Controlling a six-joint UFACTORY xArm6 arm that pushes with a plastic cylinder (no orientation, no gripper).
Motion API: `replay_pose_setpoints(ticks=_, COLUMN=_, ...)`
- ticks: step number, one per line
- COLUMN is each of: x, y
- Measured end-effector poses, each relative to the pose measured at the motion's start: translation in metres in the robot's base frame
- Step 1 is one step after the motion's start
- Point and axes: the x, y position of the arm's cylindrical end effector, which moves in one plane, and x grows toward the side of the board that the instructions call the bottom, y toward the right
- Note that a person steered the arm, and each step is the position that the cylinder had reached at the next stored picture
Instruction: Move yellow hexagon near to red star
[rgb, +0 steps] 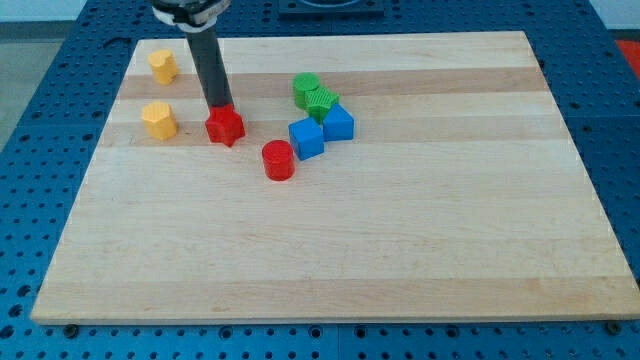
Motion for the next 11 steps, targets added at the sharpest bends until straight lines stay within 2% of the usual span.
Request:
replay_pose_setpoints(ticks=2, x=0.045, y=0.0)
replay_pose_setpoints(ticks=3, x=0.042, y=-0.01)
replay_pose_setpoints(ticks=5, x=-0.024, y=-0.021)
replay_pose_setpoints(ticks=6, x=-0.043, y=-0.056)
replay_pose_setpoints(ticks=7, x=-0.042, y=-0.105)
replay_pose_setpoints(ticks=9, x=0.014, y=-0.133)
replay_pose_setpoints(ticks=10, x=0.022, y=-0.121)
replay_pose_setpoints(ticks=11, x=0.018, y=-0.135)
